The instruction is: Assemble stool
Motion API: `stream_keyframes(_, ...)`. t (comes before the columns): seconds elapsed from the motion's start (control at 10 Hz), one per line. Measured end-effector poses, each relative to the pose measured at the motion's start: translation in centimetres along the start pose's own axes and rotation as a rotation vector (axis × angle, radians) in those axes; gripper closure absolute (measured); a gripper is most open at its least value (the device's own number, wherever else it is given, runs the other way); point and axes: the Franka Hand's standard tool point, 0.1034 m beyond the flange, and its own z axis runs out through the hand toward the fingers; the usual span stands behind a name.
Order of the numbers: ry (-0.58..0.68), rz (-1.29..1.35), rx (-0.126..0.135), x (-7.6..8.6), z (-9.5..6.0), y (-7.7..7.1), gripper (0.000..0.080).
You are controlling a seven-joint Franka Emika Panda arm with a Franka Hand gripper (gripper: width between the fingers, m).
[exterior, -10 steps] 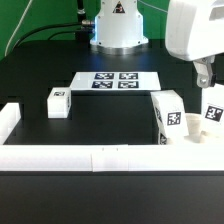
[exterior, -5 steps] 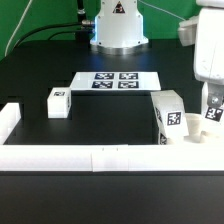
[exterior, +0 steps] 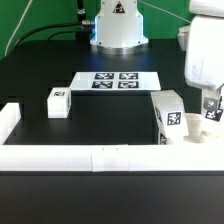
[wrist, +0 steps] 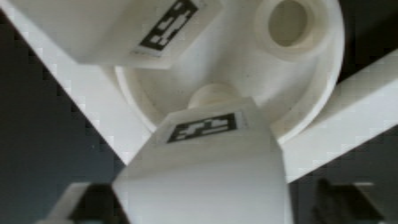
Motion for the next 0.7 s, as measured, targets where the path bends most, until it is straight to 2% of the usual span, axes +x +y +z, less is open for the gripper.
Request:
stream_keyframes(0.2,0.0,0.107,0.0,0.0,0.0,0.0,0.046)
stream_keyframes(0.5,0.024,0.446,-0.005,0.5,0.2,0.8,0.046)
stream_keyframes(0.6,0.019,0.515,0.003,0.3,0.2,1.3,0.046)
stream_keyframes(0.7,0.027,0.62,0.033,0.3,0.3,2.2,0.046)
